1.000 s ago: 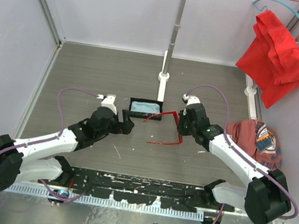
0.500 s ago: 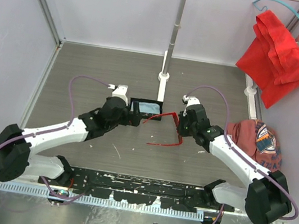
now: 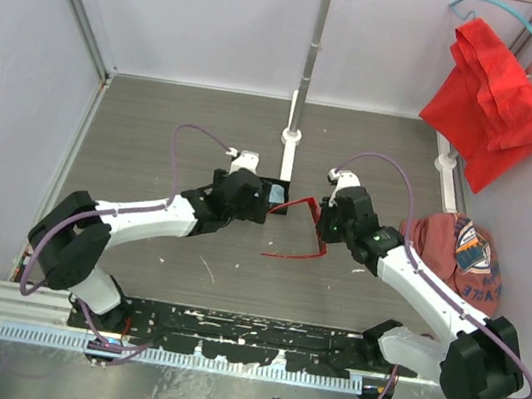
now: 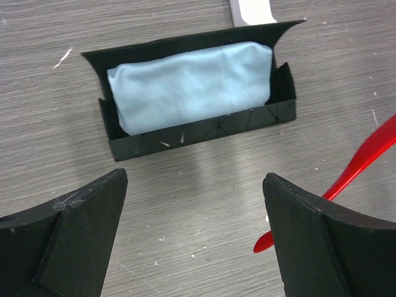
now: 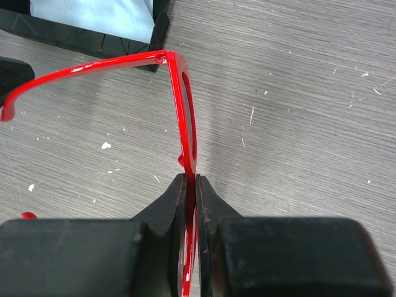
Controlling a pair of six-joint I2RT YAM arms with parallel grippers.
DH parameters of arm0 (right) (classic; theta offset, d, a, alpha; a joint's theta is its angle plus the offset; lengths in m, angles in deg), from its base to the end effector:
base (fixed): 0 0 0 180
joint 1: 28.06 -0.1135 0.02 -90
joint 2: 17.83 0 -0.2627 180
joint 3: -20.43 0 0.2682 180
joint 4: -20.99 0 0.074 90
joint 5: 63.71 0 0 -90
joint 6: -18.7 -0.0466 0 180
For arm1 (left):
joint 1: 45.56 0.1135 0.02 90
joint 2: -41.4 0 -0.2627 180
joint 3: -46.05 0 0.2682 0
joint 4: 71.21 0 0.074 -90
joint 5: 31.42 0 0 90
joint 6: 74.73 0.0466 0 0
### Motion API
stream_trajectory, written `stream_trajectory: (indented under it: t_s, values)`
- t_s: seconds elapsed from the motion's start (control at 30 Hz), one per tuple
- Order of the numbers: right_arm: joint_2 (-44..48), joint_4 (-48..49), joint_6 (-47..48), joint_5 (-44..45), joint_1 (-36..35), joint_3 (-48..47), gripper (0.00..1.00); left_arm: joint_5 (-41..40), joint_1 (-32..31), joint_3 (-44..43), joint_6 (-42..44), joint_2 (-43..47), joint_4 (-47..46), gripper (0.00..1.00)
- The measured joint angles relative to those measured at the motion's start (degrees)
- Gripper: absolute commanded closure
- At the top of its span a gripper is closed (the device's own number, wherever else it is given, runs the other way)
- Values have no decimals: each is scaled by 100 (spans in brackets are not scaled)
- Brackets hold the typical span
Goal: Organize the sunglasses
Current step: Fold the sunglasses.
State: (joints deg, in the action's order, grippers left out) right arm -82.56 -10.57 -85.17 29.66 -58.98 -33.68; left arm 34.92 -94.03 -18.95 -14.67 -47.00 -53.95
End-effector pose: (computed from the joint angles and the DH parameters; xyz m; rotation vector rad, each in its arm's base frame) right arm 0.2251 0.1316 0.2207 -0.3151 2.3069 0.3299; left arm 0.2443 -0.2476 0.1936 0.1463 2.2202 -0.2836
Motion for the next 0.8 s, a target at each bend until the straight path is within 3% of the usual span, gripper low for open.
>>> stream_trajectory:
  t_s: [0.53, 0.8]
  values:
    - [313, -70, -175, 66, -2, -2, 99, -44, -855, -509, -59, -498, -17, 2]
    - [337, -70, -258, 63, -4, -2, 99, -20, -1147, -1368, -70, -1167, -11, 2]
